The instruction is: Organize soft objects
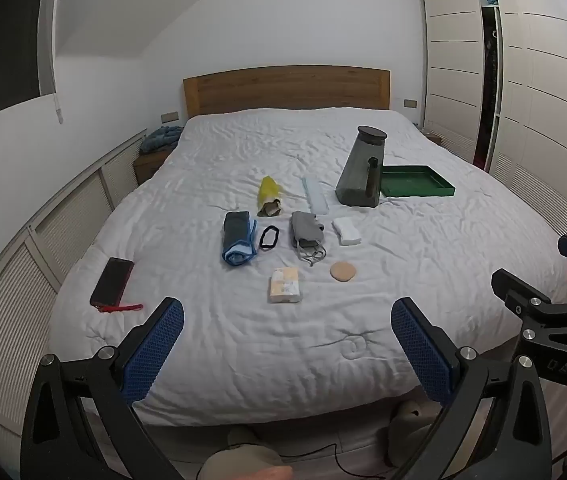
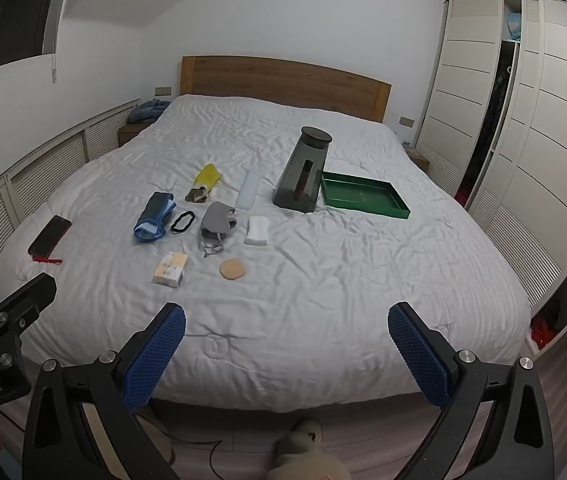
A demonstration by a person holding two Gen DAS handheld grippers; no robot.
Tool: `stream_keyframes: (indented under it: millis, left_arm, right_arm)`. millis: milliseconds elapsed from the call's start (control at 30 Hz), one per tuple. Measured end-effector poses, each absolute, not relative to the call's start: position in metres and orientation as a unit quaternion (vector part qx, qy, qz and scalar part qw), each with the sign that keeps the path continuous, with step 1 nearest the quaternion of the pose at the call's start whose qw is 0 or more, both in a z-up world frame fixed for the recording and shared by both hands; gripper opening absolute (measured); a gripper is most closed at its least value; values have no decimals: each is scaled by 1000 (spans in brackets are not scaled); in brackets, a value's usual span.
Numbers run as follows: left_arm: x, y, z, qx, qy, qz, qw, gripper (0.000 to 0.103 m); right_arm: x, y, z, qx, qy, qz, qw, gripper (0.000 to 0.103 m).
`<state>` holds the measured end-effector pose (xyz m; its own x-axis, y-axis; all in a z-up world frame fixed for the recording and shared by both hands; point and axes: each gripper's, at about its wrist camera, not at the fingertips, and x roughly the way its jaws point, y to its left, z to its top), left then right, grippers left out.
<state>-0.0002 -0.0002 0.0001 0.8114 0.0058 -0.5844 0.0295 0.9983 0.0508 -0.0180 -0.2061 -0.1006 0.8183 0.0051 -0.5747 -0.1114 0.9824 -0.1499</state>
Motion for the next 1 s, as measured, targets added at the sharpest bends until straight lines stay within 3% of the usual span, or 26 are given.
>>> stream_keyframes:
  millis: [1000]
  left_arm:
    - [-2, -5, 5, 19, 309, -20, 951, 102]
  right_arm:
    - [-24, -205, -96, -88, 297, 32, 950, 103]
